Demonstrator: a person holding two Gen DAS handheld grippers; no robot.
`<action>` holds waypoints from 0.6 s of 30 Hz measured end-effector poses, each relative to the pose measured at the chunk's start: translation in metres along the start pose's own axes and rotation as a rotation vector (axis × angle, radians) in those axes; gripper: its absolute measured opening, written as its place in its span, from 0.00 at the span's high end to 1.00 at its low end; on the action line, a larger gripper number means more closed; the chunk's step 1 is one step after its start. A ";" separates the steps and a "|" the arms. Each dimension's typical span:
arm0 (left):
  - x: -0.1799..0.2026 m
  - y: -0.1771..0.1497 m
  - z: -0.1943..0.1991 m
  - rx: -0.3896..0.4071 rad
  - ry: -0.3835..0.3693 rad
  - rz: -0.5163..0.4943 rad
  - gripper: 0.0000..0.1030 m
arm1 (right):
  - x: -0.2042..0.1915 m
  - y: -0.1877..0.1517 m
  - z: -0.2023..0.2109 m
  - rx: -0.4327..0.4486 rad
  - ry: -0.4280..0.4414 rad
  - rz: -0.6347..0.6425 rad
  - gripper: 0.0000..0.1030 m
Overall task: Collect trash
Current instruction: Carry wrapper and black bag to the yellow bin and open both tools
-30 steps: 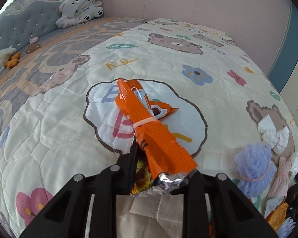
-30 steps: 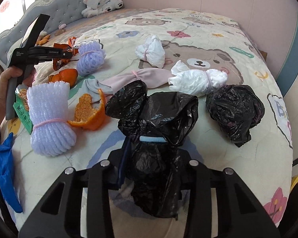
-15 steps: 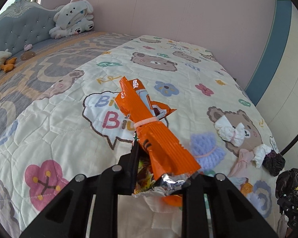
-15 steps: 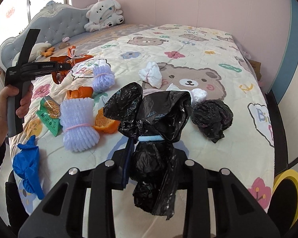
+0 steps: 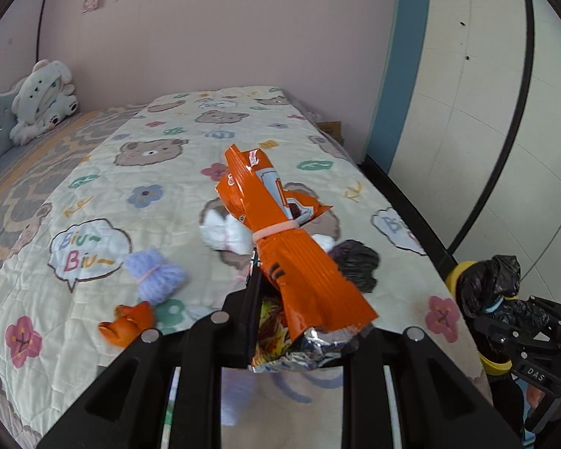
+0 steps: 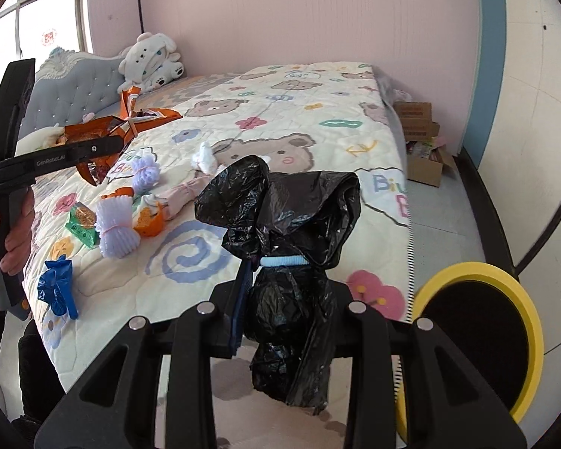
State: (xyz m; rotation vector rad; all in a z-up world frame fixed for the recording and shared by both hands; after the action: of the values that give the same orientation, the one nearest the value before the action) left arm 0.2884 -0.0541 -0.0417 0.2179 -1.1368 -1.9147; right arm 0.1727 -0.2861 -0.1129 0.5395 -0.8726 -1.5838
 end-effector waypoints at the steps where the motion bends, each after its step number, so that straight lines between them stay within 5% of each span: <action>1: 0.015 0.001 -0.007 -0.008 -0.018 -0.014 0.81 | 0.013 -0.001 0.003 0.000 -0.016 -0.019 0.71; 18: 0.202 -0.014 -0.131 -0.149 -0.264 -0.128 0.81 | 0.186 -0.011 0.038 0.005 -0.259 -0.192 0.70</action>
State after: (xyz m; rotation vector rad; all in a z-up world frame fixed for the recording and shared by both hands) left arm 0.2287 -0.2852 -0.0732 -0.0475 -1.1664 -2.1795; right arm 0.0991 -0.4577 -0.0748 0.4374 -1.0434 -1.8556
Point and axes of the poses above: each gripper's, at about its wrist camera, not at the fingertips, and z roughly against the way its jaws point, x to its right, y to its top, the point moved 3 cm from there along -z, roughly the way its jaws point, and after that the axes turned 15 degrees about -y, right-handed, at the moved point
